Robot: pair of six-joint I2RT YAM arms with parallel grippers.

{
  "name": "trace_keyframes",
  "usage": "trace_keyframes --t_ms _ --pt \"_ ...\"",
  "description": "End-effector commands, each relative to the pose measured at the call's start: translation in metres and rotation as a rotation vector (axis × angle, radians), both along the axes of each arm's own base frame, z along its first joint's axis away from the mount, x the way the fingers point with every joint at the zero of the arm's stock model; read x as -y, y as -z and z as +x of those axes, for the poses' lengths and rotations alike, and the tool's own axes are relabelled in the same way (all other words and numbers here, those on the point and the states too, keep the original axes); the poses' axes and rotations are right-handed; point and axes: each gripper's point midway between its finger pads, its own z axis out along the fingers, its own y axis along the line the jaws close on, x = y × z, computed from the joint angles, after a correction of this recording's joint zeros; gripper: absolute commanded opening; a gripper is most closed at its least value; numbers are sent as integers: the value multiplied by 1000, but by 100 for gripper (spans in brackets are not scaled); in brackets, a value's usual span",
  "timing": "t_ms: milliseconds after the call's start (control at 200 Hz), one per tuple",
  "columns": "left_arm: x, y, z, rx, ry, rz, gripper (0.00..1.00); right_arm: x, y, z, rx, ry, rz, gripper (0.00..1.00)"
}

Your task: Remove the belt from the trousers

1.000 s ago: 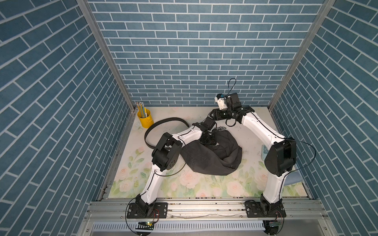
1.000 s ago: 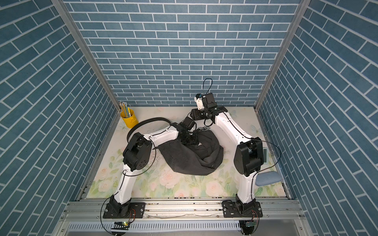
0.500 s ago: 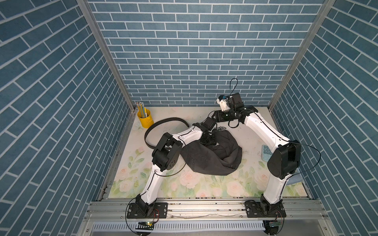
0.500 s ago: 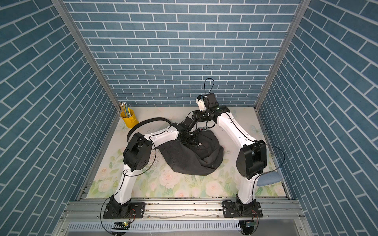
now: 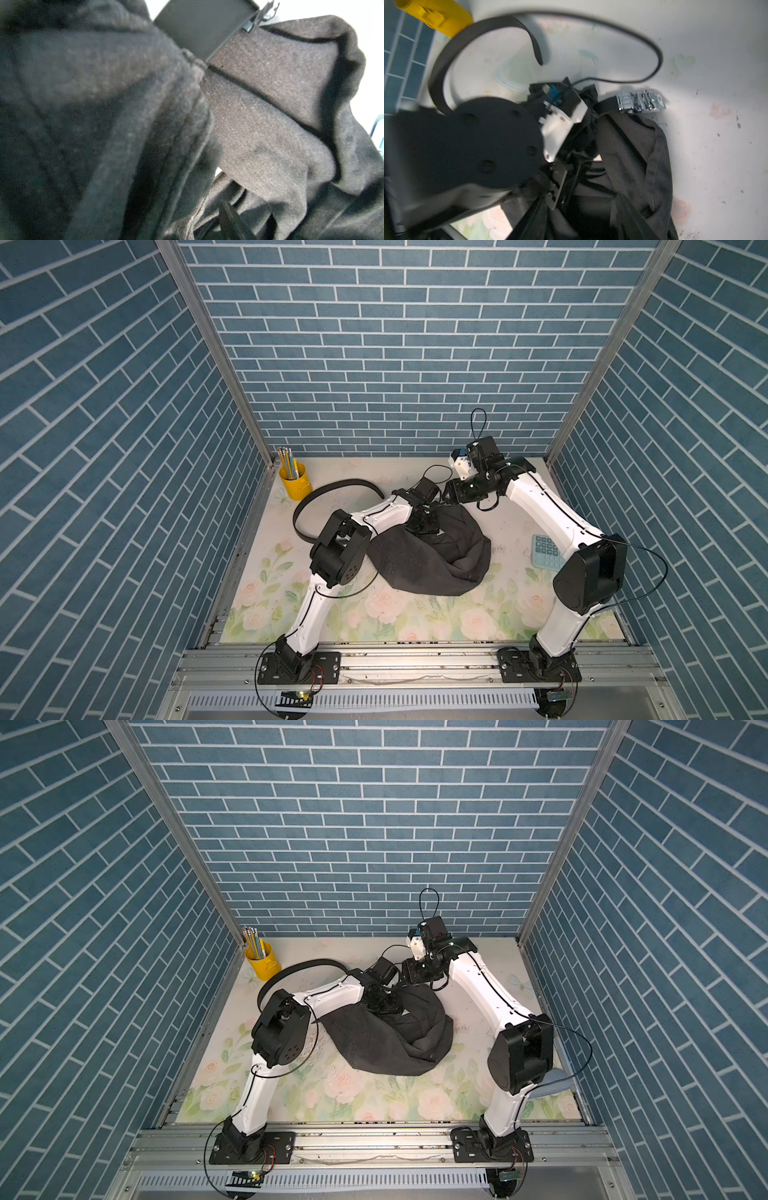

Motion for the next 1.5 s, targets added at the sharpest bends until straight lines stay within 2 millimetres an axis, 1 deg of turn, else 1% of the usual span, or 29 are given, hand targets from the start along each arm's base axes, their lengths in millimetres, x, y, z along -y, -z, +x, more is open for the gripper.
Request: trace_keyframes --t_ms 0,50,105,190,300,385,445,585,675,760,880,925,935,955,1145,1320,1400,1495 --pt "-43 20 4 -21 -76 117 54 33 31 19 16 57 -28 57" --pt "-48 16 3 -22 -86 112 54 46 42 31 26 91 -35 57" --pt "-51 13 1 -24 -89 98 54 51 50 44 55 93 -18 57" --pt "-49 11 -3 -25 -85 62 54 42 57 64 112 56 41 57" --pt "-46 14 -4 -37 -91 33 55 27 72 88 107 22 86 57" --pt "-43 15 -4 -43 -93 18 55 19 84 98 97 7 105 57" --pt "-42 14 -4 -43 -92 13 55 14 89 102 103 -2 126 57" --pt "-41 14 -3 -43 -93 11 55 4 99 110 102 -24 157 57" --pt "-40 15 -2 -47 -92 8 55 3 108 114 102 -22 149 57" --pt "-38 15 -1 -48 -90 6 55 -4 112 117 90 -27 190 57" --pt "-36 15 0 -51 -86 2 55 -12 117 124 71 -18 231 57" --pt "-35 16 -1 -53 -83 1 55 -14 113 127 80 -13 238 57" --pt "-35 16 -1 -52 -83 1 55 -13 124 127 59 -7 232 57" --pt "-35 16 -1 -53 -84 -1 55 -13 129 128 50 -2 230 57" --pt "-36 18 -2 -52 -84 -4 55 -22 148 137 12 15 225 56" --pt "-34 18 -1 -49 -84 -15 55 -38 165 136 -19 -11 186 55" --pt "-34 19 -2 -53 -86 -15 55 -45 170 136 -28 -18 180 51" --pt "-34 20 -2 -53 -86 -15 55 -48 180 135 -55 -31 154 37"
